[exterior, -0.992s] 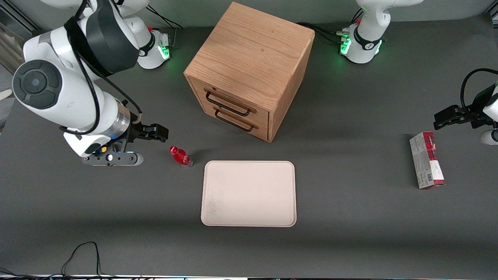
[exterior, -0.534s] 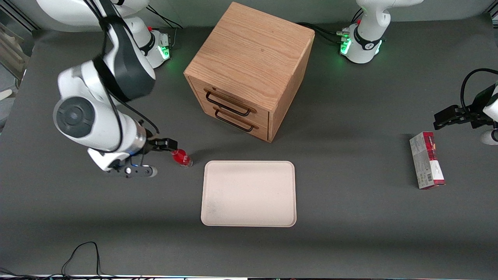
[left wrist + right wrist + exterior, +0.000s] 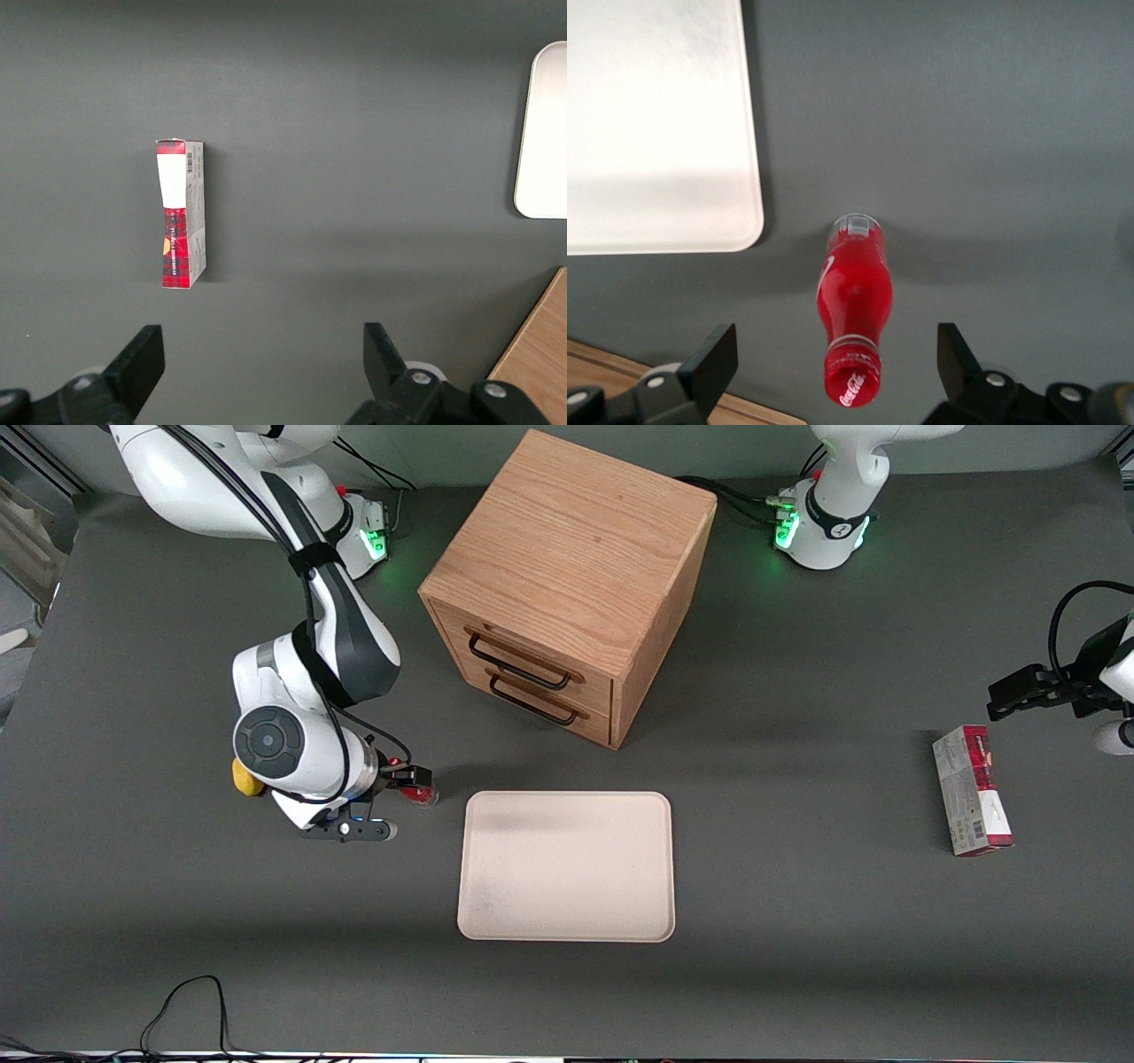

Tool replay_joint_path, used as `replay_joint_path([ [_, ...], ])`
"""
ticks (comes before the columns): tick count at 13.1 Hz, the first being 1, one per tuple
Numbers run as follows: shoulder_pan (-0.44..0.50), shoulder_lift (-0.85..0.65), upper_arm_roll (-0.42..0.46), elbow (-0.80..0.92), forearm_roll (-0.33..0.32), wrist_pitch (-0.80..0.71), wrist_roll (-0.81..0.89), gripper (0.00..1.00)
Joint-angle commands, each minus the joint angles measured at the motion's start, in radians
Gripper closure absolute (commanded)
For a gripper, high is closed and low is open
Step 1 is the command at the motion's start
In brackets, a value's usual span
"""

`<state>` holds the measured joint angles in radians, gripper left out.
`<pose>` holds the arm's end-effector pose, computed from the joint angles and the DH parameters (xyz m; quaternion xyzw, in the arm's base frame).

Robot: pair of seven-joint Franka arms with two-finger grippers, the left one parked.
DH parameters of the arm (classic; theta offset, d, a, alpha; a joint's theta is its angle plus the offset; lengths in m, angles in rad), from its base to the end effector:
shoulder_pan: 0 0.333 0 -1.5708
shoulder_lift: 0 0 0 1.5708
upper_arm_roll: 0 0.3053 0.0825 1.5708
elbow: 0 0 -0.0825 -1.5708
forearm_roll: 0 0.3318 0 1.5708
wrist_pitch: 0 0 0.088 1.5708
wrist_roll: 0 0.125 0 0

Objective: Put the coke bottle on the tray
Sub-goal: 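Lower the right gripper and close it on the bottle's neck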

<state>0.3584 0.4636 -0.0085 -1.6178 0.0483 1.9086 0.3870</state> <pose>0.5670 0.2121 0.3408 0.9957 -0.0281 -0.0877 0.0123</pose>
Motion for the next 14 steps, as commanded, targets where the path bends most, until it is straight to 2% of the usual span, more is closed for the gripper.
replay_joint_path([
  [1, 0.014, -0.062, -0.005, -0.086, -0.008, 0.024, -0.014, 0.00],
  [4, 0.014, -0.106, -0.005, -0.174, -0.008, 0.090, -0.014, 0.00],
  [8, 0.014, -0.120, -0.005, -0.195, -0.008, 0.093, -0.016, 0.01],
  [9, 0.014, -0.120, -0.005, -0.197, -0.008, 0.093, -0.017, 0.06],
  [10, 0.016, -0.120, -0.005, -0.197, -0.008, 0.096, -0.017, 0.38],
  [11, 0.020, -0.120, -0.005, -0.198, -0.008, 0.096, -0.016, 0.96],
  [12, 0.025, -0.120, -0.005, -0.197, -0.008, 0.096, -0.017, 1.00],
  [14, 0.024, -0.117, -0.005, -0.197, -0.008, 0.102, -0.017, 1.00],
])
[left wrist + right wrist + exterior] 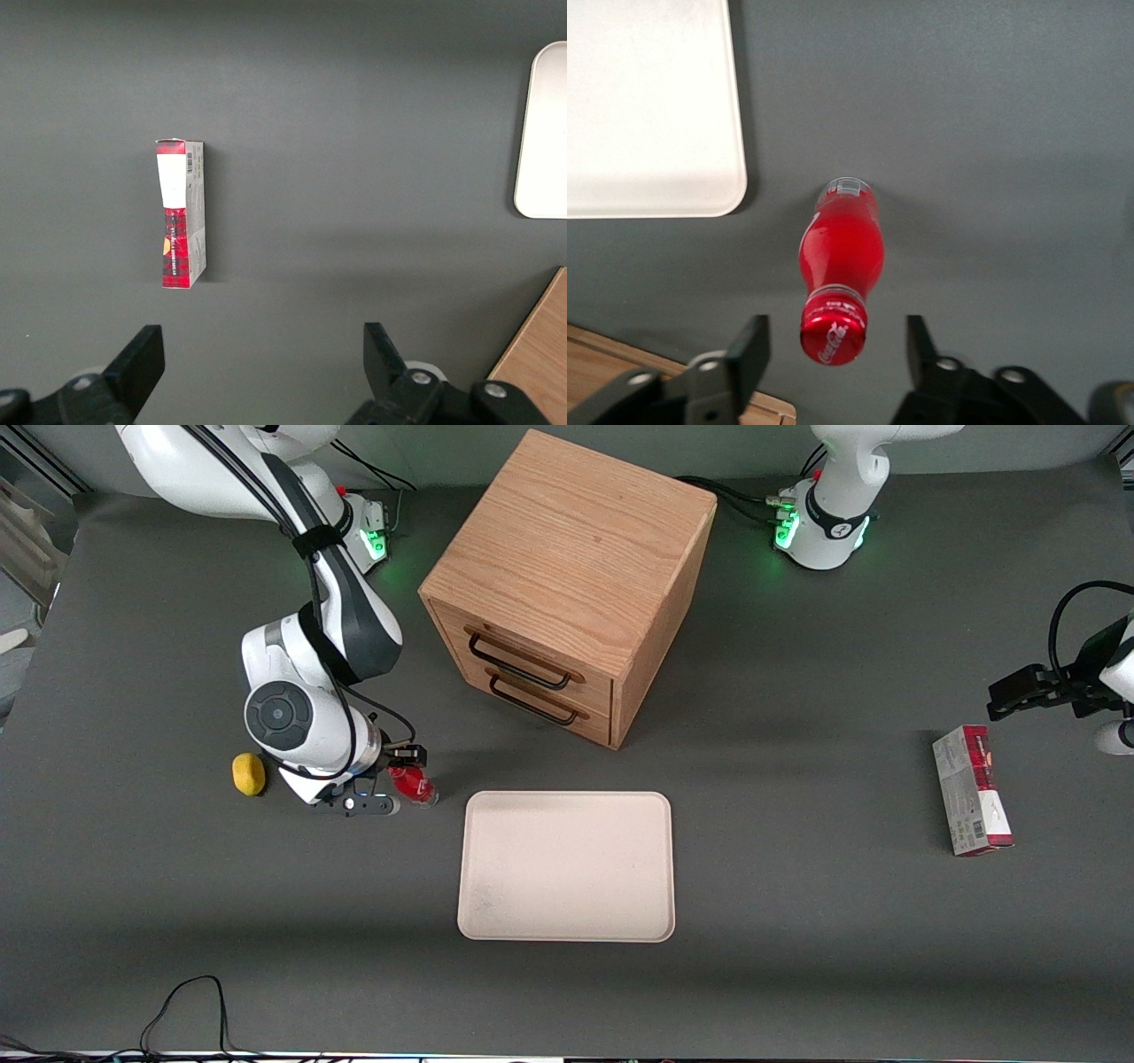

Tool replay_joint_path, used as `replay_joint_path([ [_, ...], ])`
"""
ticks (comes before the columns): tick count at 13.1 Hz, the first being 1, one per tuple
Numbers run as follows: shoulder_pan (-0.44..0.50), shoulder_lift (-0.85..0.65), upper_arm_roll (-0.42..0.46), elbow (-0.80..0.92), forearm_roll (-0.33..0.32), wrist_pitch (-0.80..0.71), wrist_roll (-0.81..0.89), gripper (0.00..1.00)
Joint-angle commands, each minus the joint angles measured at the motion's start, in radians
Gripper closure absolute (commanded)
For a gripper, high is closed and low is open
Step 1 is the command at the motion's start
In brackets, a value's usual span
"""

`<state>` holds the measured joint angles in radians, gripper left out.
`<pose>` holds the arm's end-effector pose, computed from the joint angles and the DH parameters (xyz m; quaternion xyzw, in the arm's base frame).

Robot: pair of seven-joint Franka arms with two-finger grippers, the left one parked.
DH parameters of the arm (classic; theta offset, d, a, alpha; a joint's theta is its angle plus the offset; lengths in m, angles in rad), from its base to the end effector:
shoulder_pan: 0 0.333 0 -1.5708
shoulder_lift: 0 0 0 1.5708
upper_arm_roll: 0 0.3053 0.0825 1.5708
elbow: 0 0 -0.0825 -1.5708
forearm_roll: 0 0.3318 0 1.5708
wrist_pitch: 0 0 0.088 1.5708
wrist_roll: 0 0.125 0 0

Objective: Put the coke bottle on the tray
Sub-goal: 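Lower the right gripper and close it on the bottle's neck, then lift the bottle and carry it toward the white tray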

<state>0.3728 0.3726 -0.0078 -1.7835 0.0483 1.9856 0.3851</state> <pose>0.5363 0.2093 0.3347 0.9959 -0.0214 -0.0864 0.0128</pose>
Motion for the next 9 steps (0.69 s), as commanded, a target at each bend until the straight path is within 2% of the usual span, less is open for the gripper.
replay_joint_path([
  [1, 0.009, -0.024, -0.006, -0.031, -0.008, 0.030, -0.015, 1.00],
  [7, 0.009, -0.026, -0.008, -0.025, -0.008, 0.025, -0.015, 1.00],
  [9, 0.006, -0.044, -0.011, 0.021, -0.007, -0.017, -0.009, 1.00],
])
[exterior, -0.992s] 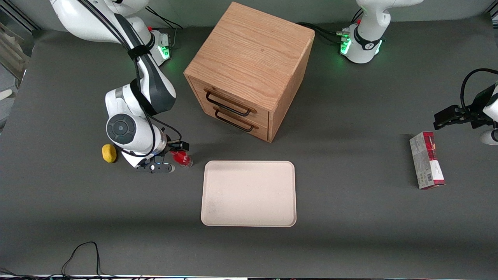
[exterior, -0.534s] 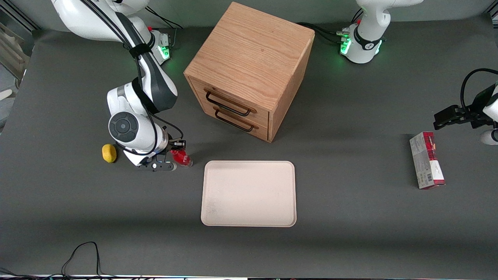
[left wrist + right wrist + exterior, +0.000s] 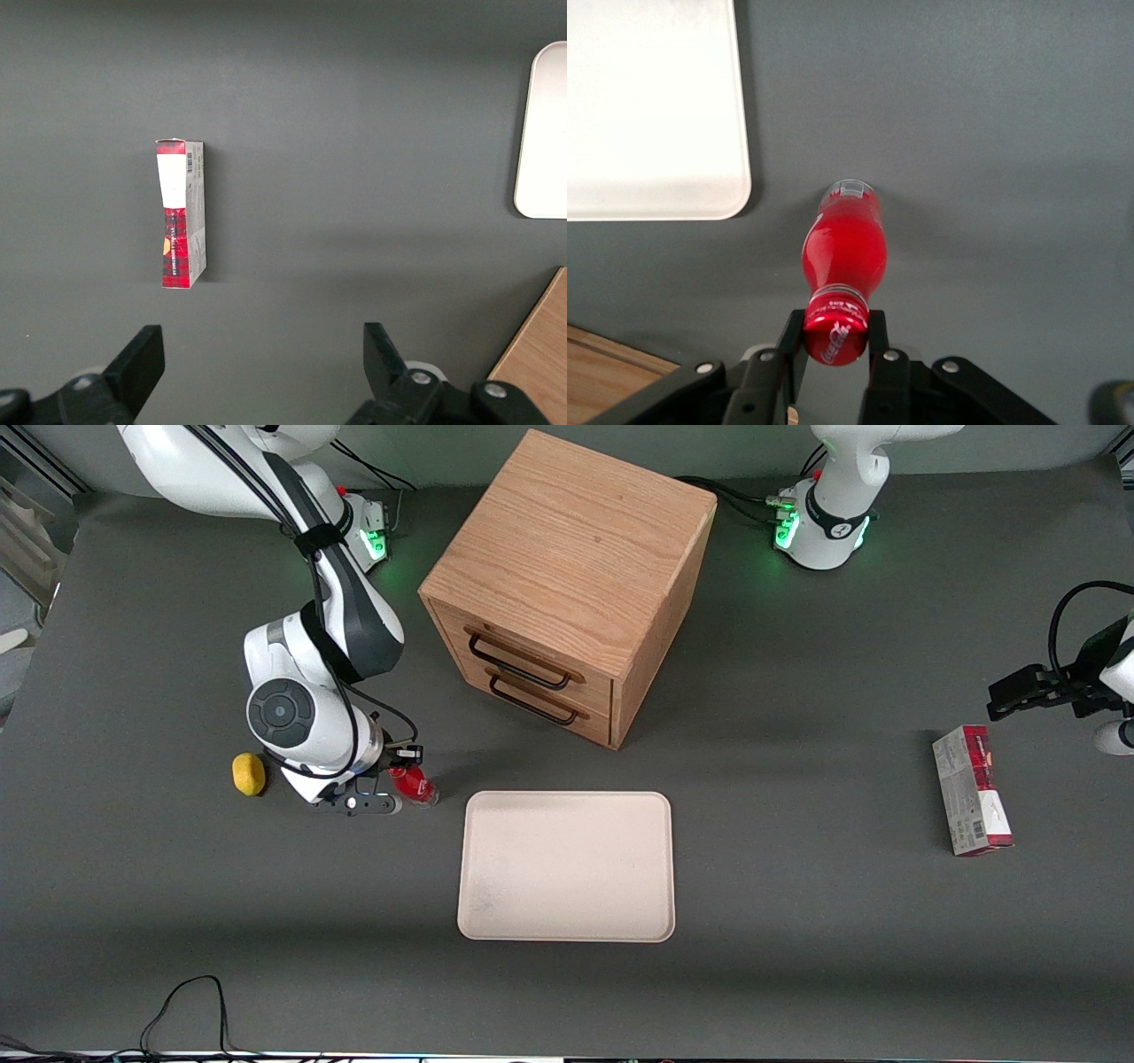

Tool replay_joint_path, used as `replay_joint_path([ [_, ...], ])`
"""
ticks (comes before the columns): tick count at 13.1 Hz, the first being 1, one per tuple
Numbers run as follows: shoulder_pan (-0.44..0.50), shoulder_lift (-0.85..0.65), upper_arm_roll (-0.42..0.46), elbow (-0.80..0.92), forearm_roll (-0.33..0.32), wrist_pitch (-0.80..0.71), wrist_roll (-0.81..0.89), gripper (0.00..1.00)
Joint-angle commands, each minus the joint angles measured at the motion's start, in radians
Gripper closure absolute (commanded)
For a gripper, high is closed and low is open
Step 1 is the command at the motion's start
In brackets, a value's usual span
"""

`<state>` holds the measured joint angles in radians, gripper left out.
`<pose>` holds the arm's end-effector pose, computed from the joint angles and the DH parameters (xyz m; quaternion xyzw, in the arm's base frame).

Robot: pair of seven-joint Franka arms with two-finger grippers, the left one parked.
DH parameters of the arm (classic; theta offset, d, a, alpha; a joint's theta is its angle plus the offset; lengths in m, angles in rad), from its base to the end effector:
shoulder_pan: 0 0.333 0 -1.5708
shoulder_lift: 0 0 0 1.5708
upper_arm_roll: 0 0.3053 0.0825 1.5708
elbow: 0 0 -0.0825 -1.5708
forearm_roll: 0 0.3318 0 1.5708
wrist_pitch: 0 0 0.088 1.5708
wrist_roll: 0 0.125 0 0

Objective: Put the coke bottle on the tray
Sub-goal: 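Lift the bottle and carry it toward the white tray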

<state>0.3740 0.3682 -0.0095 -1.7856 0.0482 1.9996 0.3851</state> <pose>0.5377 0.2095 0.3374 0.9966 -0.0218 -0.0787 0.0102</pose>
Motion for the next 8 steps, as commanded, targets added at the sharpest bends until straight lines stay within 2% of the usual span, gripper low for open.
replay_joint_path([
  [1, 0.000, -0.043, -0.012, 0.079, -0.005, -0.097, -0.012, 1.00],
  [8, -0.027, 0.010, -0.037, 0.644, 0.001, -0.668, -0.009, 1.00],
])
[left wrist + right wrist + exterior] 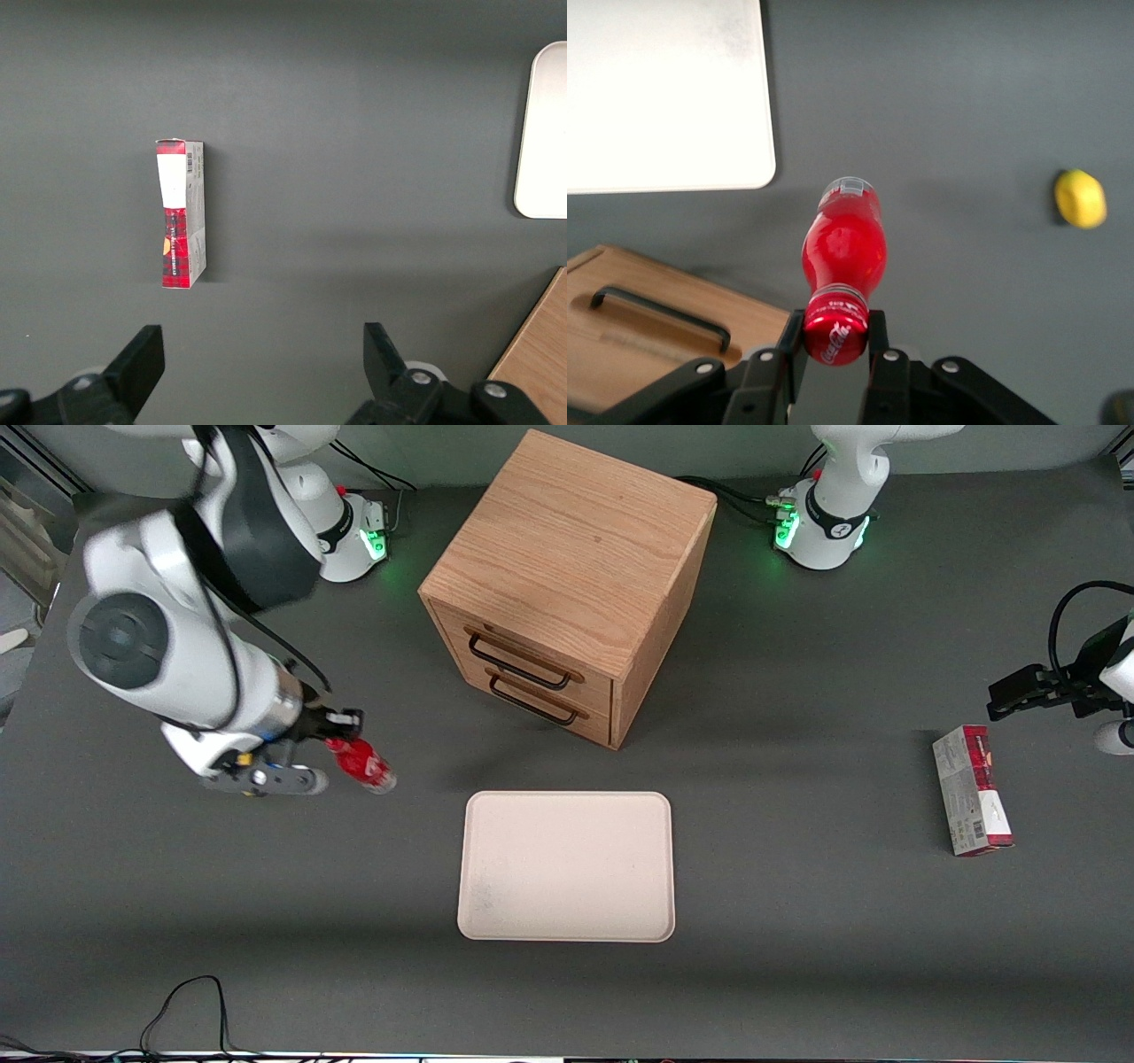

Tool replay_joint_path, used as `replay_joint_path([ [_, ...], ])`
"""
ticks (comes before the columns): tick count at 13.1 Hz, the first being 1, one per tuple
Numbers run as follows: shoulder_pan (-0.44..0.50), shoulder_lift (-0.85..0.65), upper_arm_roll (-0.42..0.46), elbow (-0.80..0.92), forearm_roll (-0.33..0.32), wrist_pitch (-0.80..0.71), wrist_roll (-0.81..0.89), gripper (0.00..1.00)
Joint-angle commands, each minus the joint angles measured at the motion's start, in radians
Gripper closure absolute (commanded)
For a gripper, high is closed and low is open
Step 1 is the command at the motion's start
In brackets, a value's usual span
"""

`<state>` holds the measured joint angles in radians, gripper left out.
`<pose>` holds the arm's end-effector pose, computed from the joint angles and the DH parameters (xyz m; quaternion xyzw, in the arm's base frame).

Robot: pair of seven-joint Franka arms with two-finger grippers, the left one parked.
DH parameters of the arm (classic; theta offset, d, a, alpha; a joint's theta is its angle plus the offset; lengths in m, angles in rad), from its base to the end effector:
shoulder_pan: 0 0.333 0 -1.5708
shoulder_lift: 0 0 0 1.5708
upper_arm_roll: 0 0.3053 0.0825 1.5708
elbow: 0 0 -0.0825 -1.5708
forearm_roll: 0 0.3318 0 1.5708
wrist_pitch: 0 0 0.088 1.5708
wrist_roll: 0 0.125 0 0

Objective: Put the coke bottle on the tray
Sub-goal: 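Lift the bottle and carry it toward the white tray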

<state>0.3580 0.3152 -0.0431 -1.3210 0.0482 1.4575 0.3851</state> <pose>0.5425 0.1874 0.5199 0.9953 -0.0339 -0.0896 0.0143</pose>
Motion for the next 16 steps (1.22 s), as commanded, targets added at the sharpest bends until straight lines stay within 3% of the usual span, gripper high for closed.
replay_joint_path([
  [1, -0.020, 0.076, -0.001, 0.219, 0.001, -0.149, -0.009, 1.00],
  [4, -0.034, 0.090, 0.000, 0.241, 0.001, -0.149, -0.009, 1.00],
  [7, -0.030, 0.357, 0.014, 0.518, 0.002, -0.132, 0.035, 1.00],
  [9, -0.028, 0.450, 0.067, 0.574, 0.001, 0.020, 0.188, 1.00],
  [13, 0.013, 0.570, 0.077, 0.574, -0.005, 0.255, 0.277, 1.00],
  [16, 0.039, 0.614, 0.077, 0.572, -0.005, 0.320, 0.287, 1.00],
])
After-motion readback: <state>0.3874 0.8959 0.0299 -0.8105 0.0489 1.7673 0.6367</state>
